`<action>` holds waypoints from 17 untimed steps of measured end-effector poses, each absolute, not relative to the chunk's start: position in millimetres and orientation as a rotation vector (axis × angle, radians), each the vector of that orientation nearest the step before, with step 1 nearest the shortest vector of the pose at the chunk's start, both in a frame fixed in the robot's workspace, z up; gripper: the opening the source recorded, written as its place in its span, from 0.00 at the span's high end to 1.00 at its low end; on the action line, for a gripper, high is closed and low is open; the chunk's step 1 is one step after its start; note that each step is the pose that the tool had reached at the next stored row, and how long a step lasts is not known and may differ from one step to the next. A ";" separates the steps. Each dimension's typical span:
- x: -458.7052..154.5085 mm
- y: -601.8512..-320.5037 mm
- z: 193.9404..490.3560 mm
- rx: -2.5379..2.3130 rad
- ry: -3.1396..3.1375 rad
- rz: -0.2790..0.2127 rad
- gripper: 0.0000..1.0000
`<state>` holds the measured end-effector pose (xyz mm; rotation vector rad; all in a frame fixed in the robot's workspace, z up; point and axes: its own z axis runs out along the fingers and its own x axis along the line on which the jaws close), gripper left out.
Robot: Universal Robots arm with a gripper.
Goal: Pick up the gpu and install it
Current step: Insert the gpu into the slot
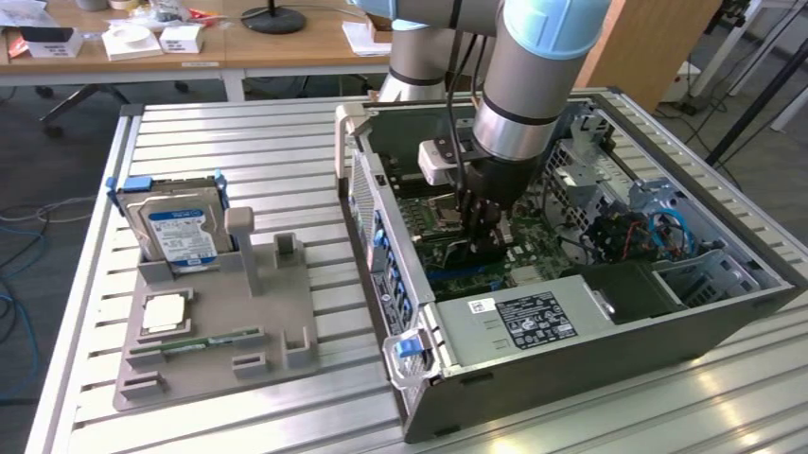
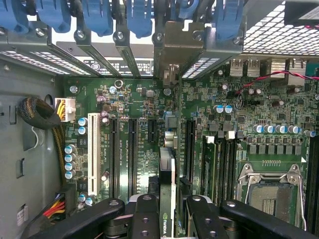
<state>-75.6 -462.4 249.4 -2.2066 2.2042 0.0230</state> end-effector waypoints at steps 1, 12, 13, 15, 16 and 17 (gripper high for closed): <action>-75.6 -462.4 249.4 -2.207 2.204 0.023 0.73; -75.6 -462.3 250.6 -2.207 2.204 0.023 0.67; -75.6 -462.3 251.7 -2.207 2.204 0.023 0.67; -75.6 -462.4 254.5 -2.207 2.204 0.023 0.67; -75.6 -462.4 256.0 -2.207 2.204 0.023 0.67; -75.6 -462.4 257.5 -2.207 2.204 0.023 0.67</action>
